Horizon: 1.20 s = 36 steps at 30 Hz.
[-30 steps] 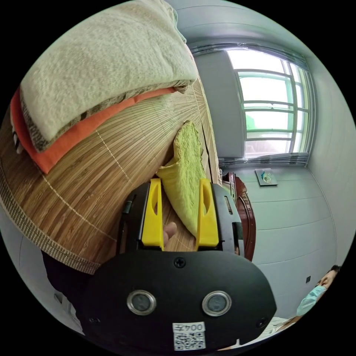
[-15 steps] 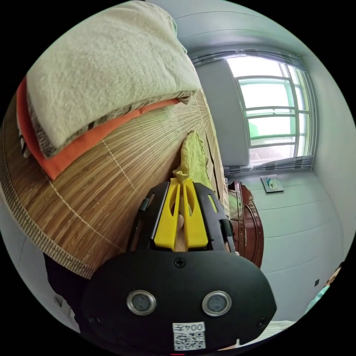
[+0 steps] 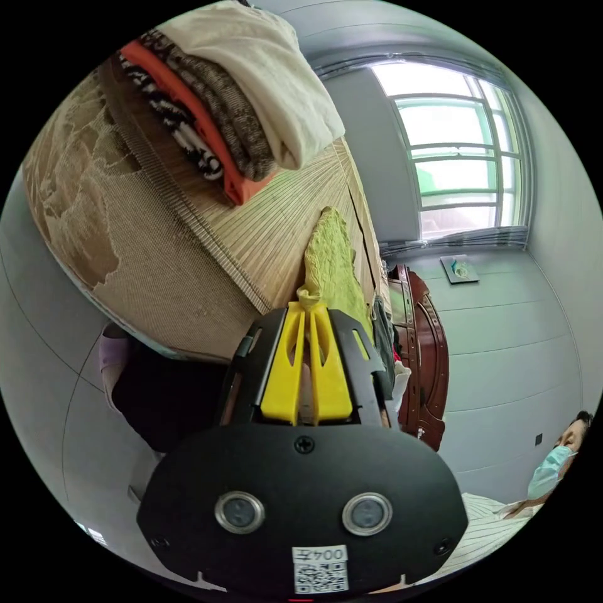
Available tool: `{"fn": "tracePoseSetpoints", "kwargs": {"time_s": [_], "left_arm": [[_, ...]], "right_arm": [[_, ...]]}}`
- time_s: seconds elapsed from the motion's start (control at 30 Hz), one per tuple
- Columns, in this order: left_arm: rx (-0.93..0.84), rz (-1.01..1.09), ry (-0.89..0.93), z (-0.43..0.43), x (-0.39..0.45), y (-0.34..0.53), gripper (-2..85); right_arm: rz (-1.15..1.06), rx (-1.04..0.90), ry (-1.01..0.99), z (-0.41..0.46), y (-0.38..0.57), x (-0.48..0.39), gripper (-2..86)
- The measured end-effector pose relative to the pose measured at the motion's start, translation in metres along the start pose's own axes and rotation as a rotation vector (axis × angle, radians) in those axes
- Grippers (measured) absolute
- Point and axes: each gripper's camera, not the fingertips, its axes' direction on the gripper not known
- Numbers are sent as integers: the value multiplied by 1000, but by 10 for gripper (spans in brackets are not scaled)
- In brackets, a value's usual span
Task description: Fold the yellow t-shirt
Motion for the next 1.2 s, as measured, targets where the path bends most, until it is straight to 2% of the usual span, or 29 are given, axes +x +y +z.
{"fn": "tracePoseSetpoints", "kwargs": {"time_s": [0.1,0.23,0.37,0.47,0.53,0.7,0.8,0.97,1.2], "left_arm": [[13,-14,105,-4,-9,9,58],[22,-61,137,-18,-17,19,105],[67,-71,69,-43,-22,37,110],[91,91,-72,-44,17,56,90],[51,234,-114,-17,55,66,77],[-107,637,-150,137,171,122,73],[-182,776,-179,220,201,156,77],[-287,813,-358,298,184,189,65],[-175,791,-300,287,172,208,24]], "right_arm": [[13,3,-12,2,1,0,60],[24,11,17,-6,9,2,78],[28,68,67,-23,22,6,68],[-51,109,121,-29,35,-10,53],[-168,103,171,-15,39,-38,48],[-400,31,247,52,41,-100,46],[-509,14,380,89,44,-122,43],[-463,-54,540,109,35,-106,31],[-491,-7,463,98,47,-94,32]]}}
